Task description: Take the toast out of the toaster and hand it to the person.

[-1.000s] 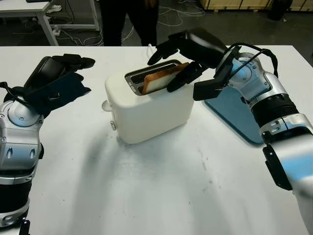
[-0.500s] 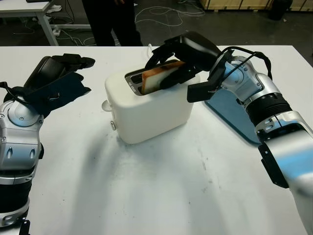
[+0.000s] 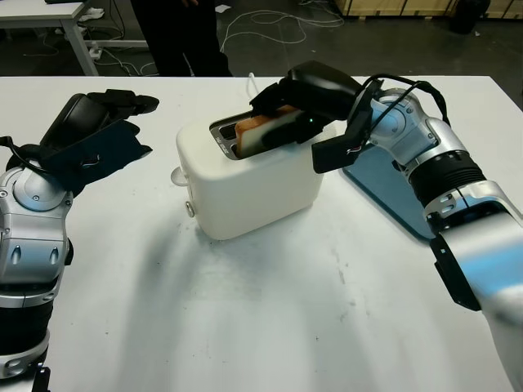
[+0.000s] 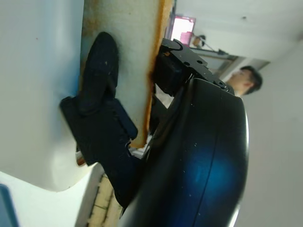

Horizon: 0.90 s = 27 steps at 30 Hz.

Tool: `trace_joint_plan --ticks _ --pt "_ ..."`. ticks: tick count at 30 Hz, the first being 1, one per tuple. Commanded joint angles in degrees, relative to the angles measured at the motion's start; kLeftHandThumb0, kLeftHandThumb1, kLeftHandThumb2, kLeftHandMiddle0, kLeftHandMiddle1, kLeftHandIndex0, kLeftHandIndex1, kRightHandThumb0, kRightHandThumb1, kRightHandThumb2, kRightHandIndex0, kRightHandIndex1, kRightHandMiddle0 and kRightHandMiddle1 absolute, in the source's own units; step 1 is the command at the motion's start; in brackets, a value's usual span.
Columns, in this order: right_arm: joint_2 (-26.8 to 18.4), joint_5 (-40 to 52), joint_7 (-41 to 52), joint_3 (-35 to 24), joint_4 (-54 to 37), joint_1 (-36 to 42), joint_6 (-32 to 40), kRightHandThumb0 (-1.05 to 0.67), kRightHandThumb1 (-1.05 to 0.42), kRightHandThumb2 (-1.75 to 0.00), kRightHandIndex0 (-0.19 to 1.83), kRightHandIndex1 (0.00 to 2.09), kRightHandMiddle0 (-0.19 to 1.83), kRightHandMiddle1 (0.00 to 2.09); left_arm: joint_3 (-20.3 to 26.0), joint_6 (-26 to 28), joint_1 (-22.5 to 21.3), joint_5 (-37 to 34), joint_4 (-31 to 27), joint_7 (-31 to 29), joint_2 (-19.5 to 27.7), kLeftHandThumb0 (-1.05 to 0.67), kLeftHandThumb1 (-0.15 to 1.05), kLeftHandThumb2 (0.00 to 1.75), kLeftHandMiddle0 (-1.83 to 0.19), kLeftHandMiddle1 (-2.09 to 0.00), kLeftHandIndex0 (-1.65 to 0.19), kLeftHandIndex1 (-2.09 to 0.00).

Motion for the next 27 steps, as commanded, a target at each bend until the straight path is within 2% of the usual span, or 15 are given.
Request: trace_joint_plan --ticks 1,2,4,8,13,14,19,20,21,23,24,25,26,27 --pt "-0.77 -1.52 -0.44 0.96 -1.04 0.60 0.44 -0.36 -0.52 -1.19 1.10 1.74 0.73 1.28 -0.03 -0.65 0.14 0.32 -0.11 0.52 0.17 -0.01 0.92 0.15 -0.44 -0.60 -0.62 0.00" --pt "-0.98 -2.06 -0.71 1.20 -1.37 0.61 0.57 -0.36 -0.52 -1.20 1.10 1.75 0.73 1.32 0.00 -0.61 0.15 0.27 -0.12 0.49 0.15 -0.01 0.92 0.15 -0.44 -0.60 -0.62 0.00" --pt "-1.31 -2.95 -1.40 1.54 -1.81 0.77 0.91 -0.38 -0.54 -1.19 1.07 1.75 0.65 1.62 -0.04 -0.19 0.13 0.28 -0.29 0.45 0.08 -0.01 0.92 0.16 -0.43 -0.60 -0.62 0.00" --pt "-1.47 -3.47 -4.09 1.56 -1.07 1.00 0.37 -0.41 -0.56 -1.18 1.04 1.75 0.68 1.74 -0.06 -0.18 0.34 0.43 -0.34 0.63 0.04 -0.01 0.92 0.16 -0.43 -0.60 -0.62 0.00" --pt "-2.06 -4.02 -5.08 2.33 -0.51 0.09 0.03 -0.47 -0.59 -1.16 0.98 1.75 0.61 1.65 0.15 -0.57 0.70 0.32 -0.36 0.64 0.10 -0.01 0.92 0.16 -0.43 -0.60 -0.62 0.00" --pt "-2.10 -4.03 -5.50 2.30 -0.43 0.02 -0.20 -0.47 -0.61 -1.12 0.98 1.75 0.61 1.70 0.13 -0.53 0.74 0.36 -0.34 0.60 0.17 -0.02 0.92 0.16 -0.43 -0.60 -0.62 0.00" --pt "-2.11 -3.67 -11.15 1.20 0.72 -0.02 -3.11 -0.45 -0.69 -0.97 1.05 1.75 0.73 1.74 0.26 -0.27 0.85 0.31 -0.44 0.58 0.15 -0.02 0.92 0.16 -0.43 -0.60 -0.62 0.00" --pt "-2.14 -3.08 -11.74 0.71 1.27 -0.36 -3.74 -0.43 -0.71 -0.93 1.07 1.75 0.74 1.74 0.30 -0.33 0.86 0.26 -0.42 0.59 0.13 -0.02 0.92 0.17 -0.43 -0.60 -0.62 0.00" --pt "-2.16 -2.49 -11.89 0.27 1.79 -0.70 -4.18 -0.42 -0.78 -0.80 1.07 1.75 0.75 1.75 0.35 -0.37 0.86 0.20 -0.41 0.60 0.08 -0.02 0.92 0.17 -0.43 -0.60 -0.62 0.00" --pt "-2.22 -1.34 -11.65 -1.07 2.02 -1.69 -3.35 -0.43 -0.86 -0.65 1.09 1.75 0.77 1.75 0.41 -0.49 0.87 0.14 -0.40 0.71 -0.05 -0.02 0.92 0.16 -0.43 -0.60 -0.61 0.00" --pt "-2.52 -1.55 -11.61 -1.53 1.63 -2.33 -2.34 -0.43 -0.89 -0.61 0.97 1.75 0.66 1.75 0.36 -0.49 0.88 0.21 -0.43 0.73 -0.02 -0.02 0.92 0.16 -0.43 -0.60 -0.62 0.00" --pt "-2.80 -1.34 -11.23 -2.12 1.42 -2.98 -1.77 -0.44 -0.91 -0.61 0.84 1.53 0.56 1.52 0.32 -0.50 0.90 0.26 -0.45 0.71 0.03 -0.02 0.92 0.16 -0.43 -0.60 -0.62 0.00" --pt "-2.92 -0.32 -10.37 -2.99 1.68 -3.57 -1.79 -0.44 -0.91 -0.62 0.81 1.46 0.56 1.40 0.24 -0.35 0.88 0.36 -0.52 0.67 0.09 -0.02 0.92 0.16 -0.43 -0.60 -0.62 0.00" --pt "-2.96 1.06 -9.46 -4.02 2.20 -4.14 -2.02 -0.43 -0.92 -0.61 0.77 1.57 0.57 1.45 0.18 -0.15 0.85 0.41 -0.62 0.62 0.12 -0.03 0.92 0.16 -0.43 -0.60 -0.62 0.00"
